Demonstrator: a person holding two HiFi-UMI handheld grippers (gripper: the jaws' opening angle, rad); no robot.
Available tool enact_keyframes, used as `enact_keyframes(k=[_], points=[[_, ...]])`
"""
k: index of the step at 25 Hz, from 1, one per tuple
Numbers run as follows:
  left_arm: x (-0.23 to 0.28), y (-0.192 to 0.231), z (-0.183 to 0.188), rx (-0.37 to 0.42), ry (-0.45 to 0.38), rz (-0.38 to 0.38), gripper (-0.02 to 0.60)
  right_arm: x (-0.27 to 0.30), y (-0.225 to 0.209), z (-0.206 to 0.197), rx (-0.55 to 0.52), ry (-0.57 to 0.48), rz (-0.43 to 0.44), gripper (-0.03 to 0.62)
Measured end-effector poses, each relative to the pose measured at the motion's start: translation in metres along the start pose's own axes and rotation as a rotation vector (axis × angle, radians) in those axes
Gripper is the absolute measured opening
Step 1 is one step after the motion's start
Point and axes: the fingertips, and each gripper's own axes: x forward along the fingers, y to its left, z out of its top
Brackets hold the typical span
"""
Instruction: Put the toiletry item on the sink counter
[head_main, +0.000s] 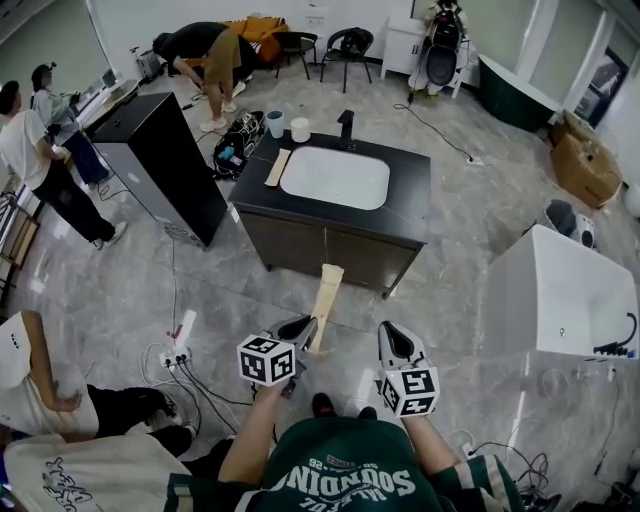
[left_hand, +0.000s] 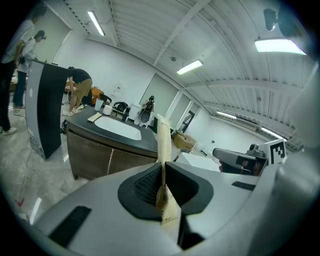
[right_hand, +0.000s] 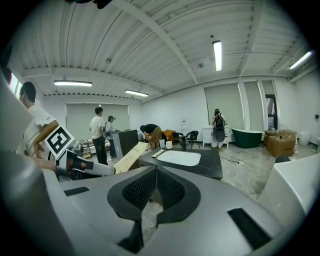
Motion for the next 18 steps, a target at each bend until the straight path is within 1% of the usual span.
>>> enact_keyframes(k=[12,18], points=[[-0.021,0.043,0.017,-0.01,-0.016,0.006,0.035,0.032,0.035,0.004,-0.001,0.009,0.011,0.041],[-0.024,0.067,0.026,-0.024,-0.024,0.027,0.036,0.054,0.041,0.004,-0.004,0.024,0.026,0.041]])
